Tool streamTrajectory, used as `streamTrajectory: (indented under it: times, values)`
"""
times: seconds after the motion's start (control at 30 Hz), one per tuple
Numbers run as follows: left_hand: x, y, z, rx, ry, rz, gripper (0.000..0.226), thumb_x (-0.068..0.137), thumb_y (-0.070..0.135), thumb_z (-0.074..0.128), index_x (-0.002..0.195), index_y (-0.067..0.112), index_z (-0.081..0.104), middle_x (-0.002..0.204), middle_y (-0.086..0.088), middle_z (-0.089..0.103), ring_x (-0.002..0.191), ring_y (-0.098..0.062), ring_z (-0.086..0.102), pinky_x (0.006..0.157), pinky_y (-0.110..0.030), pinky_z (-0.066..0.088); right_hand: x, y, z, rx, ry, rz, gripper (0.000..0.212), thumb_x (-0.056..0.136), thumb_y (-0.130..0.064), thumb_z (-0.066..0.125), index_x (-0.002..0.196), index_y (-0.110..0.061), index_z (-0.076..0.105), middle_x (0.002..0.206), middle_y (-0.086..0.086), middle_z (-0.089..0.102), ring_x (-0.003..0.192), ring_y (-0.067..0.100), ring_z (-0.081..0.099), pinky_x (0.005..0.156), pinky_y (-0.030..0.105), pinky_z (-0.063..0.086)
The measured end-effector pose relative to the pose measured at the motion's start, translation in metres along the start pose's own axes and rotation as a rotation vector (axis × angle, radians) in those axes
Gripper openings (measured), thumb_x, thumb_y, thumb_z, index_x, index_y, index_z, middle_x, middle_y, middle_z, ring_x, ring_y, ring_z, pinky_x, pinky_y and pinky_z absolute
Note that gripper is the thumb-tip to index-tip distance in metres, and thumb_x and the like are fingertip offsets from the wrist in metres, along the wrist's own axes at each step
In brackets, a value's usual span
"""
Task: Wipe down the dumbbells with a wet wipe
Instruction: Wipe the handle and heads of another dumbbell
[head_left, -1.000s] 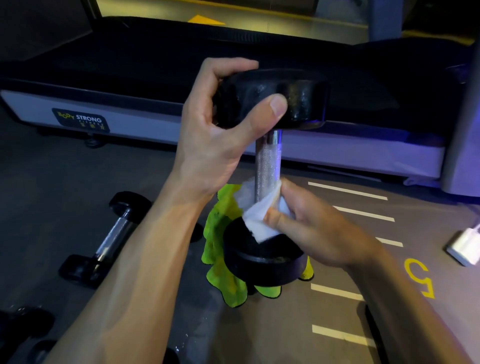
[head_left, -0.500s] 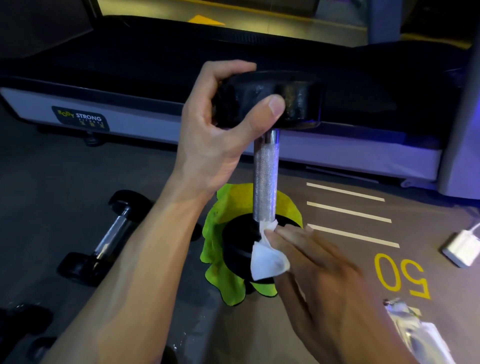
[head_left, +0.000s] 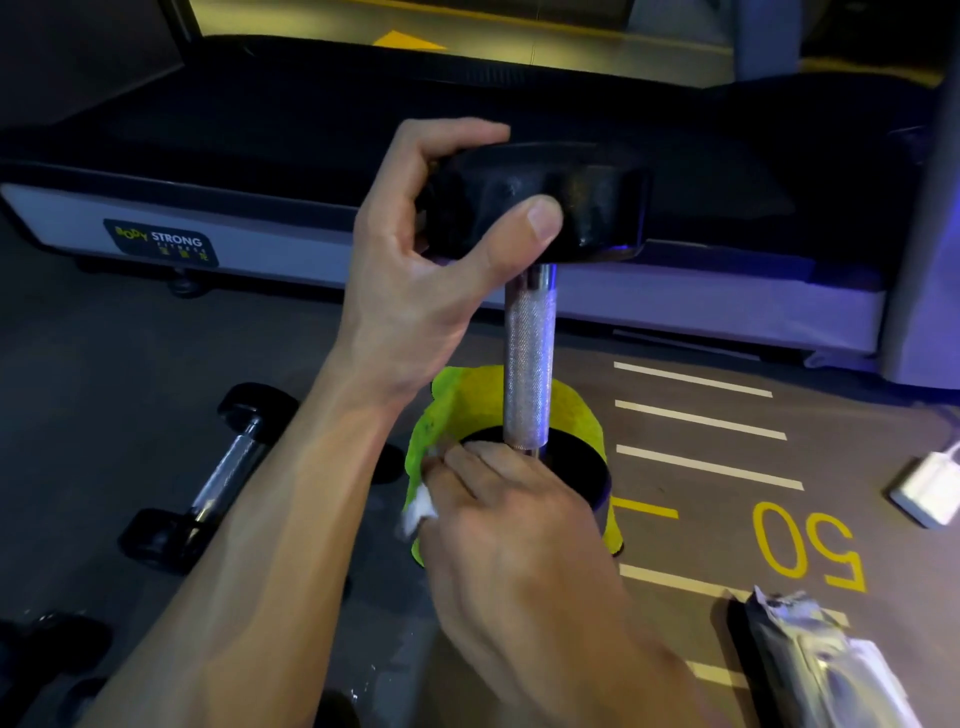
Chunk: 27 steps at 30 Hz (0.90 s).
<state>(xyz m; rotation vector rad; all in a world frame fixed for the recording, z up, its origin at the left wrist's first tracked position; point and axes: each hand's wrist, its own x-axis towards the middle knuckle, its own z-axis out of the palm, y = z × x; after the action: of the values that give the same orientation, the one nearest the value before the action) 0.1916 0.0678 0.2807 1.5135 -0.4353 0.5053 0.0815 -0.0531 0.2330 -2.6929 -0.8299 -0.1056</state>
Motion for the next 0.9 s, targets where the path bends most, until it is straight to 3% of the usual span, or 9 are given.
streamTrajectory:
  times: [0.07,0.17,0.27,0.4,0.5,0.6,0.77,0.83,0.9]
  values:
    - [-0.001,0.000,-0.002,-0.011,0.015,0.000,0.046,0.087,0.028,0.075,0.124,0.009,0.055,0.105,0.005,0.062,0.095,-0.001,0.063,0.087,-0.021,0.049,-0.013,0.017,-0.019,0.322,0.020,-0.052,0.031,0.095,-0.028,0.047,0.102,-0.028,0.077,0.118,-0.009,0.075,0.114,0.008,0.065,0.101,0.026,0.050]
    - [-0.002,0.001,-0.002,-0.010,0.014,-0.005,0.046,0.087,0.026,0.075,0.124,0.009,0.055,0.104,0.007,0.062,0.095,0.001,0.063,0.087,-0.020,0.049,-0.025,0.039,-0.057,0.902,0.088,0.250,0.031,0.092,-0.037,0.052,0.089,-0.040,0.083,0.098,-0.015,0.080,0.092,-0.001,0.072,0.078,0.016,0.053]
    - [-0.001,0.001,-0.001,-0.009,0.003,-0.005,0.047,0.087,0.025,0.075,0.125,0.007,0.055,0.103,0.009,0.061,0.093,0.003,0.062,0.086,-0.018,0.049,-0.013,0.073,-0.060,0.844,0.417,0.560,0.035,0.095,-0.032,0.050,0.086,-0.040,0.083,0.088,-0.011,0.080,0.085,0.010,0.073,0.080,0.034,0.055]
    - [-0.002,0.001,0.004,-0.006,-0.003,0.011,0.047,0.087,0.024,0.076,0.125,0.006,0.055,0.103,0.008,0.061,0.093,0.003,0.062,0.085,-0.017,0.048,0.026,0.082,-0.045,1.056,0.094,0.646,0.032,0.097,-0.034,0.055,0.085,-0.014,0.077,0.092,0.002,0.078,0.085,0.014,0.067,0.094,0.052,0.053]
    - [-0.001,0.002,0.002,0.010,-0.009,0.016,0.047,0.088,0.023,0.076,0.126,0.005,0.054,0.103,0.007,0.060,0.092,0.004,0.061,0.085,-0.016,0.048,0.041,0.069,-0.037,1.423,-0.104,0.537,0.074,0.102,-0.054,0.035,0.110,0.014,0.063,0.111,0.039,0.064,0.095,0.040,0.060,0.099,0.056,0.046]
    - [0.000,0.001,0.000,0.027,-0.020,0.021,0.045,0.090,0.021,0.075,0.126,0.005,0.054,0.103,0.006,0.060,0.092,0.005,0.061,0.085,-0.015,0.048,0.033,0.064,-0.033,1.410,-0.006,0.546,0.077,0.107,-0.059,0.026,0.105,0.006,0.067,0.119,0.038,0.065,0.105,0.054,0.062,0.107,0.061,0.044]
    - [-0.003,0.003,0.003,0.022,0.001,0.025,0.046,0.089,0.026,0.075,0.126,0.007,0.054,0.103,0.007,0.060,0.092,0.003,0.061,0.085,-0.017,0.048,0.004,0.049,-0.012,1.380,0.112,0.529,0.040,0.094,-0.068,0.048,0.113,-0.044,0.074,0.117,-0.014,0.075,0.117,0.012,0.067,0.112,0.047,0.042]
    - [-0.002,0.004,0.004,0.026,0.006,0.021,0.046,0.089,0.026,0.075,0.125,0.008,0.055,0.103,0.008,0.060,0.093,0.003,0.061,0.085,-0.018,0.048,-0.003,0.041,-0.004,1.389,0.112,0.502,0.062,0.088,-0.076,0.048,0.138,-0.041,0.061,0.143,-0.007,0.063,0.137,0.020,0.055,0.118,0.054,0.037]
    - [-0.002,0.005,0.006,0.027,0.007,0.018,0.045,0.089,0.026,0.075,0.124,0.008,0.055,0.104,0.008,0.061,0.093,0.003,0.062,0.086,-0.018,0.049,0.003,0.033,-0.010,1.389,0.103,0.545,0.060,0.093,-0.075,0.041,0.132,-0.037,0.066,0.136,0.004,0.068,0.127,0.029,0.064,0.107,0.059,0.048]
